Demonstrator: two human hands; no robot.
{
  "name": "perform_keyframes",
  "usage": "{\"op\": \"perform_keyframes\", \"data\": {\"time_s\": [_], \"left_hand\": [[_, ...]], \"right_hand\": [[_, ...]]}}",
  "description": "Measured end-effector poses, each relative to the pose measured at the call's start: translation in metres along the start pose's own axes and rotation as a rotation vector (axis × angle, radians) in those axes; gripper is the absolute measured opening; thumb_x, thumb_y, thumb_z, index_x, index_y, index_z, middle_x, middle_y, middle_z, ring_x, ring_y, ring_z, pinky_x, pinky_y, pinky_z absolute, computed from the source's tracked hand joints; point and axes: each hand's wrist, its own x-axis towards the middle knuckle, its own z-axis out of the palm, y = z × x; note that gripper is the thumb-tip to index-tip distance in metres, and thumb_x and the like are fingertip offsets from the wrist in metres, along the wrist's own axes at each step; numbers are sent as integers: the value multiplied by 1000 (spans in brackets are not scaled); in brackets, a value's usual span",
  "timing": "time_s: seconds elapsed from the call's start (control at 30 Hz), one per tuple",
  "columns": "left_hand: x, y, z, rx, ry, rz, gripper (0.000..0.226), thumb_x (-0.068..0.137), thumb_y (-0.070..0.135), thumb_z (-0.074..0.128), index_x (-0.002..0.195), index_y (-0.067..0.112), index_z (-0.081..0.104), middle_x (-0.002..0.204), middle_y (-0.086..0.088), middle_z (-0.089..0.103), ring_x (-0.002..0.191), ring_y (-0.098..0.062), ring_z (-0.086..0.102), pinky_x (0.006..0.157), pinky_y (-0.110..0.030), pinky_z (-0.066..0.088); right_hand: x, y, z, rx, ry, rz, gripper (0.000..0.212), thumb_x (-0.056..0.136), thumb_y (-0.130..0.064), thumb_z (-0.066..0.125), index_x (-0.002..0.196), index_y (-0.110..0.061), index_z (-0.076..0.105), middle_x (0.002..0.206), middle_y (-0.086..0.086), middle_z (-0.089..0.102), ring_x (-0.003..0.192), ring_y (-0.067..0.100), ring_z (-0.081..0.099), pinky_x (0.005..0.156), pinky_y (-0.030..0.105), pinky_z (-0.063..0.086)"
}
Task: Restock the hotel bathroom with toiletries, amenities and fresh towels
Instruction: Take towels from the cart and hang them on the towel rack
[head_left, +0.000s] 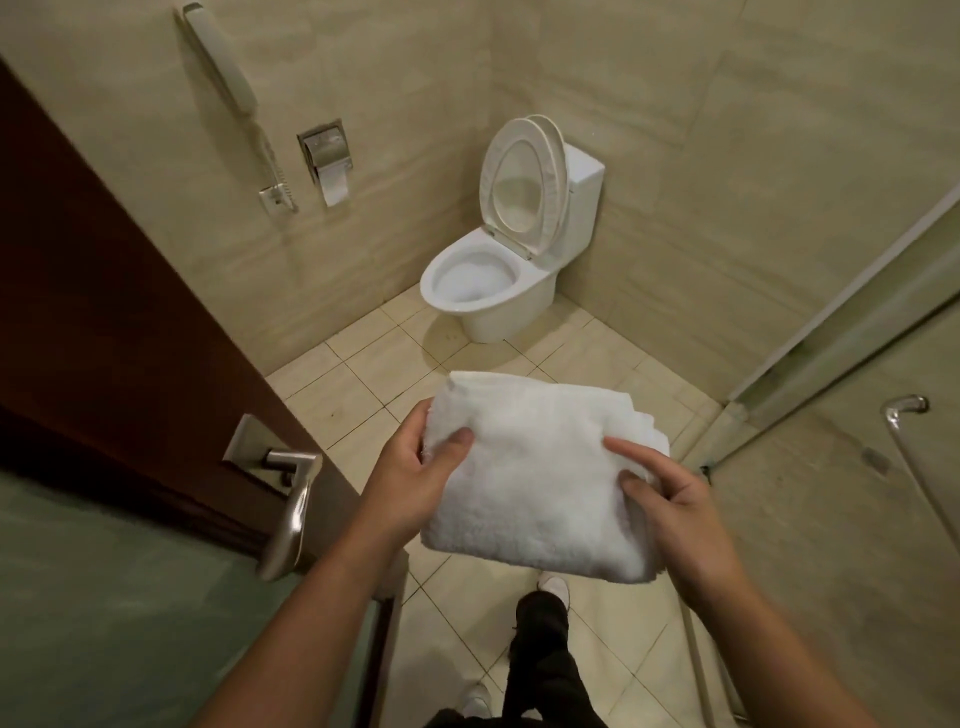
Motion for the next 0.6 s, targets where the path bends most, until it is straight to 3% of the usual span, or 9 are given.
{"op": "perform_keyframes", "data": {"time_s": [0.13,0.33,0.4,0.47,0.53,0.6], "left_hand": [[42,18,21,67,-21,45,22,103,31,63,115,50,63,111,26,71,102,6,67,92,-37,58],[109,50,56,60,-48,21,25,103,29,64,121,46,65,116,17,72,110,-7,69,97,-45,59],[130,60,66,54,-57,18,28,102,29,65,123,48,65,119,16,72,112,-8,69,96,-44,60],[151,70,74,59,-79,28,29,101,27,67,121,48,66,120,16,72,115,-9,69,95,-41,60],[168,80,82,80,-109,71,30,100,18,67,115,44,69,119,14,73,115,-9,68,94,-35,58],[183,89,90,123,-124,144,34,99,7,67,107,40,71,115,12,74,112,-8,68,94,-29,56]], "right_hand": [[46,-5,-12,29,9,26,41,97,-5,62,106,-41,79,119,-4,72,112,27,67,94,54,59],[129,-25,-45,88,13,26,35,91,-10,73,111,-38,68,123,4,69,101,32,71,81,61,61],[156,-34,-55,135,-32,62,52,87,-16,80,123,-46,57,127,3,66,106,27,70,84,56,62],[184,-43,-67,156,-126,85,83,79,-27,88,140,-56,41,135,-5,61,113,17,67,91,45,61],[211,-54,-80,61,-231,33,104,74,-35,91,149,-63,26,145,-16,49,121,5,60,94,30,56],[235,-67,-91,-135,-279,-74,109,70,-42,92,150,-66,22,154,-23,36,136,5,46,103,29,50]]}}
